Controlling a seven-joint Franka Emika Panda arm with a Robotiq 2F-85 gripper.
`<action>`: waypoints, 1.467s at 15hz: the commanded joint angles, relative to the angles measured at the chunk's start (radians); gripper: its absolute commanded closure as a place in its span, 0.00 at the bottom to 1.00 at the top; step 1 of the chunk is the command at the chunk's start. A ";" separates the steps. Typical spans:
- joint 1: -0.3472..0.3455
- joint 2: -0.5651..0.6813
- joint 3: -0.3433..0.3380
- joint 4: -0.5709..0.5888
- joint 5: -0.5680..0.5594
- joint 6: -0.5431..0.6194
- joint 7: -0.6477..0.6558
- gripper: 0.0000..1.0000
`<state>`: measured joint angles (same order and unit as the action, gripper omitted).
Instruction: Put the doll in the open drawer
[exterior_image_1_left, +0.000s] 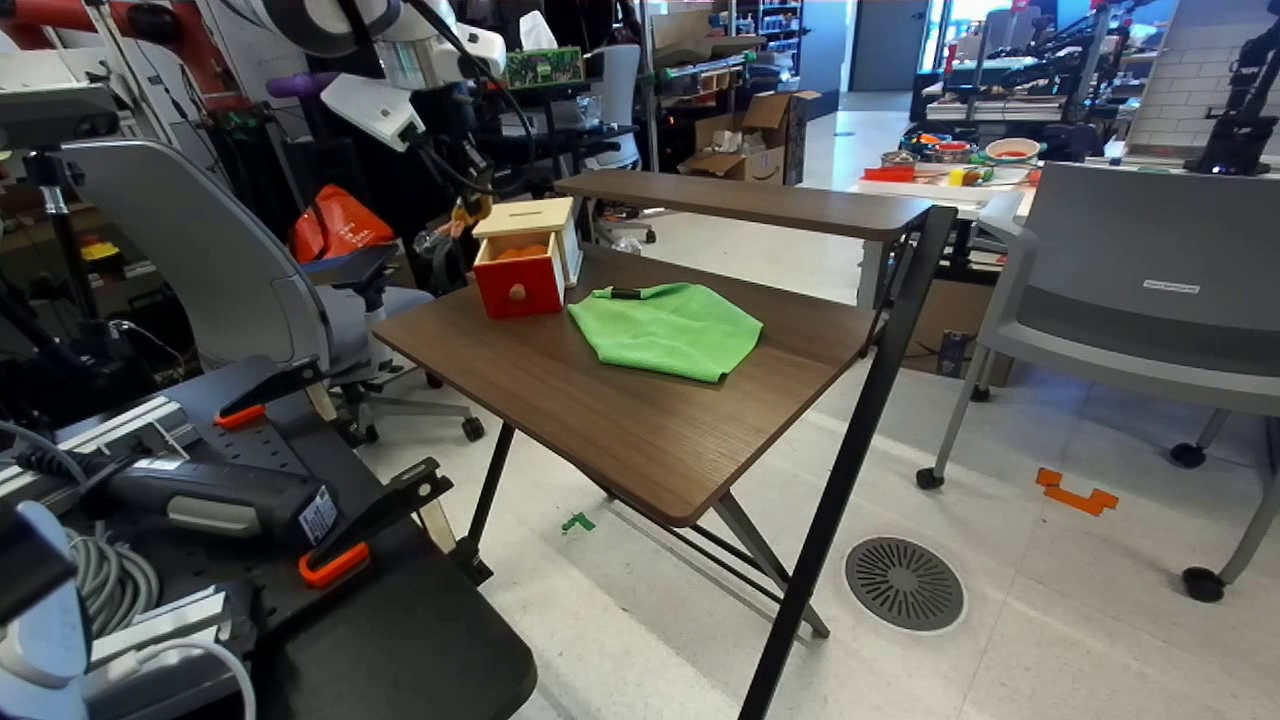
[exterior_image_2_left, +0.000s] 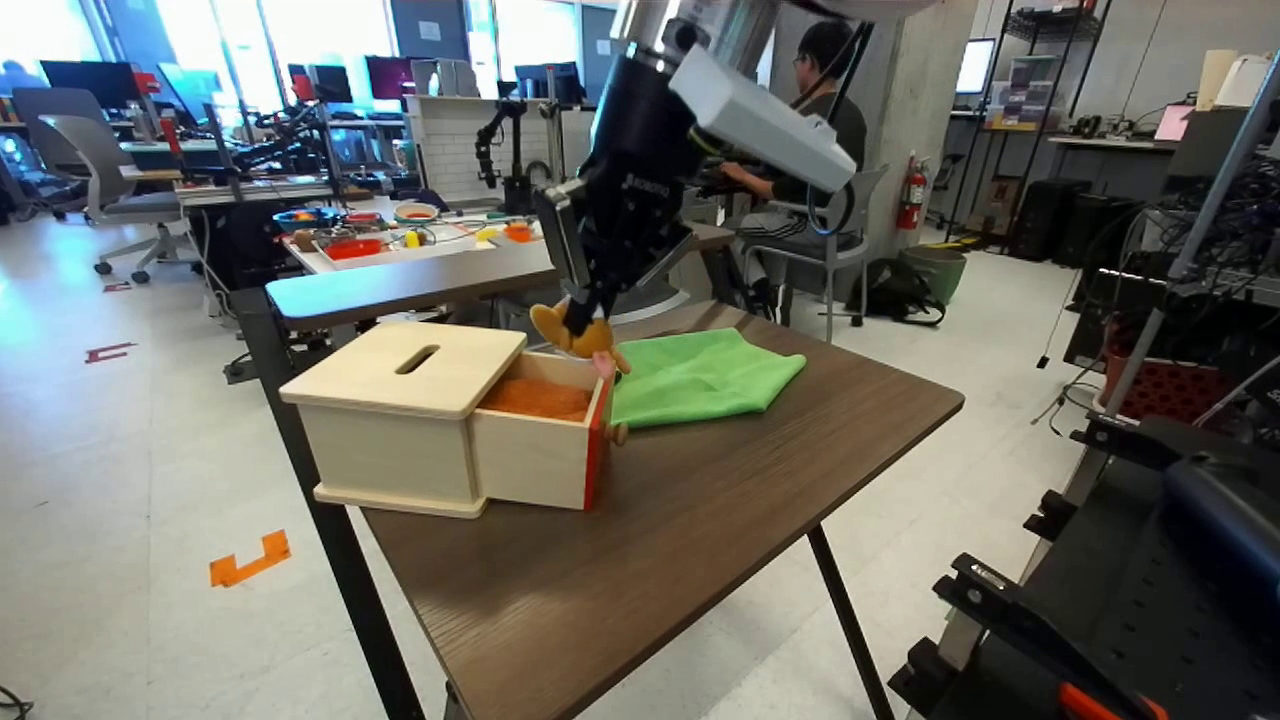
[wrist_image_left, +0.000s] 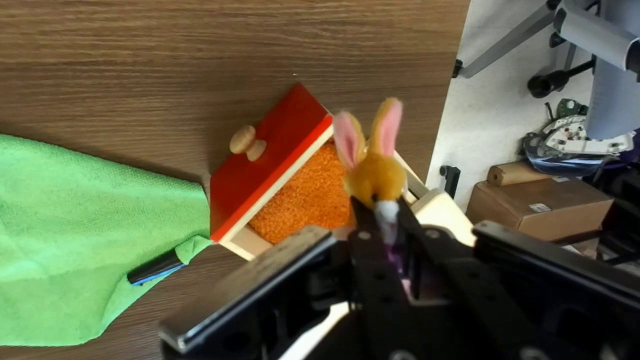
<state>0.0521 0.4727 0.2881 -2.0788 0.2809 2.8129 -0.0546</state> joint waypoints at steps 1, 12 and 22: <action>-0.008 0.102 -0.009 0.082 -0.002 0.052 -0.015 0.97; -0.018 0.287 -0.017 0.270 -0.024 0.021 -0.003 0.97; -0.027 0.314 -0.009 0.317 -0.028 -0.027 -0.001 0.40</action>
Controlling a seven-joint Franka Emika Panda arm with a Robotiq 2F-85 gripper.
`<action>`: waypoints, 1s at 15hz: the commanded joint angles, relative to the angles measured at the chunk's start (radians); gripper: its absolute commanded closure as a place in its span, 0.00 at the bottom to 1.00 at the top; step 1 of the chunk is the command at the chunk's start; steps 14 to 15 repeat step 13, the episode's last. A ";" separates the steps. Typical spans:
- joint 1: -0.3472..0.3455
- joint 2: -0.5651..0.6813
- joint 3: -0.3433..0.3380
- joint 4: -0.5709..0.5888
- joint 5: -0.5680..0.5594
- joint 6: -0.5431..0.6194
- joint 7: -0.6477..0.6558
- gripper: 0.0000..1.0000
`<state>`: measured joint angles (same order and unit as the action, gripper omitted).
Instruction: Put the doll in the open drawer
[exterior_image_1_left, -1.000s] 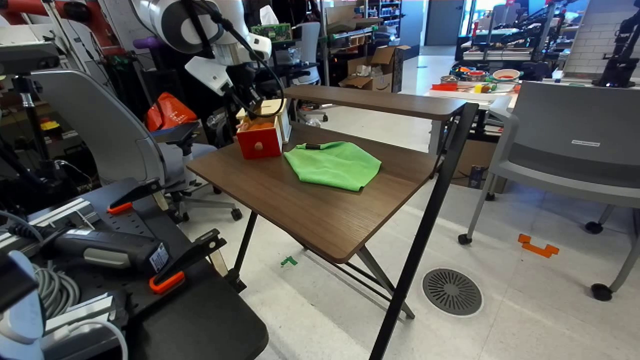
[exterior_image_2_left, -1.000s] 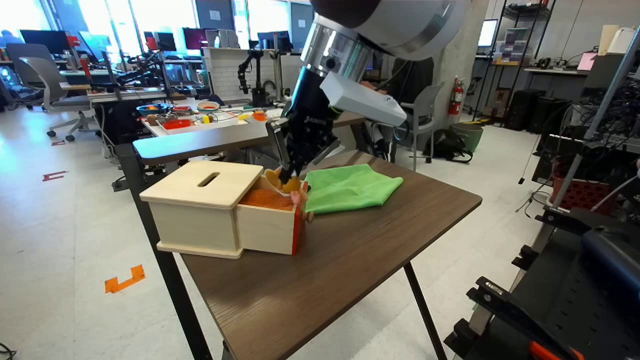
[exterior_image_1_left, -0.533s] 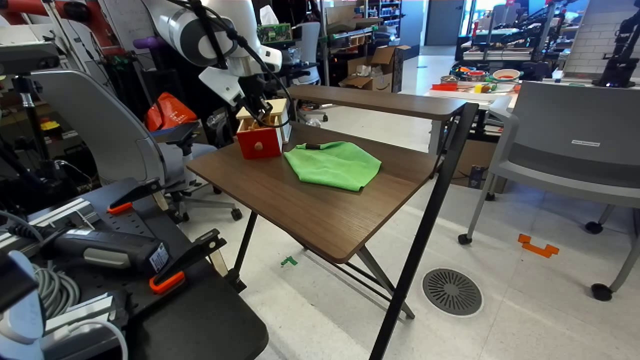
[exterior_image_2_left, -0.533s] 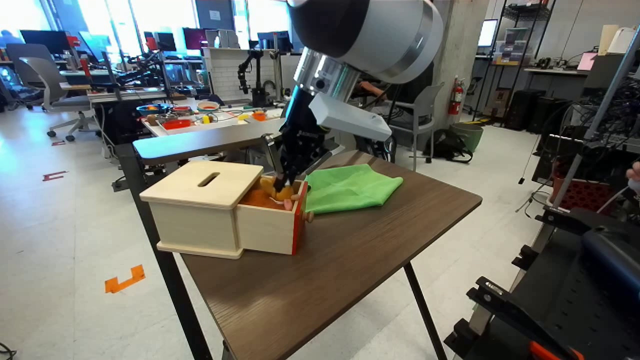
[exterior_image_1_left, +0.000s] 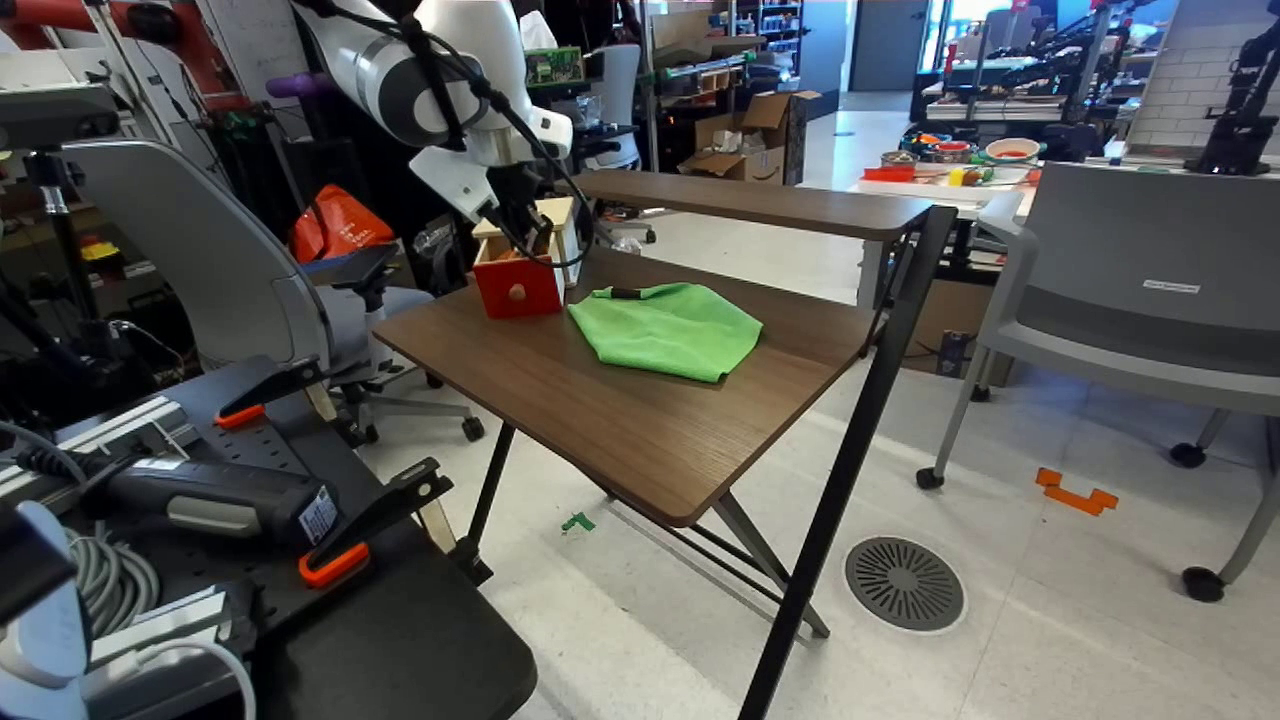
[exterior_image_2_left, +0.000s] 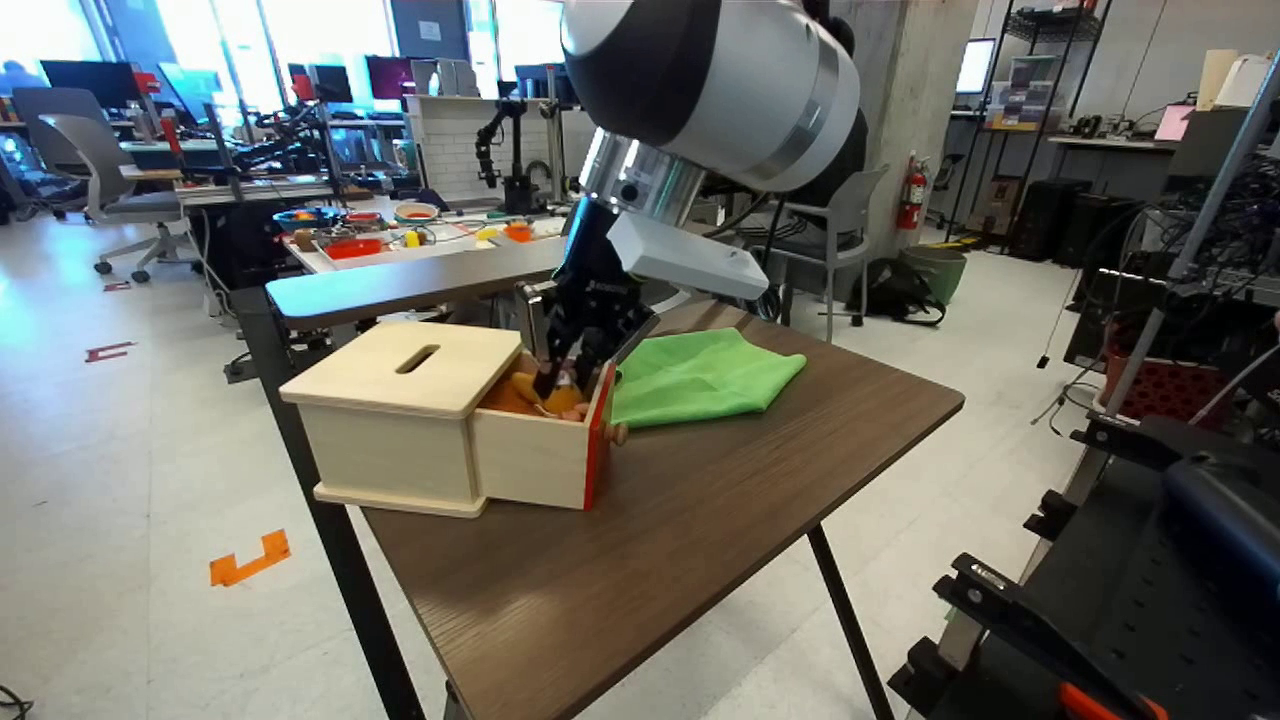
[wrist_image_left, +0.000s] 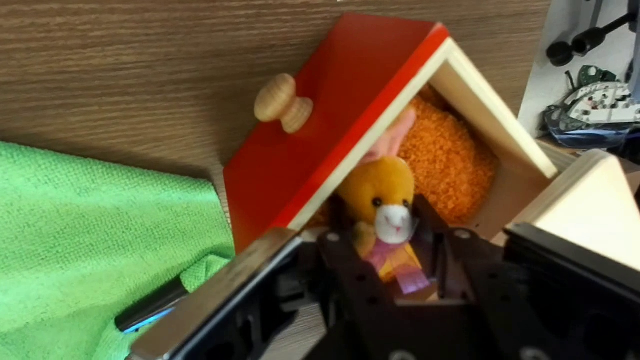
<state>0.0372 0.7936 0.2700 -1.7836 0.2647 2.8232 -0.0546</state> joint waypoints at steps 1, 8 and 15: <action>-0.015 -0.019 0.013 0.015 -0.010 -0.037 -0.005 0.34; -0.077 -0.163 0.101 -0.079 0.038 -0.018 -0.047 0.00; -0.071 -0.205 0.104 -0.094 0.048 -0.057 -0.036 0.00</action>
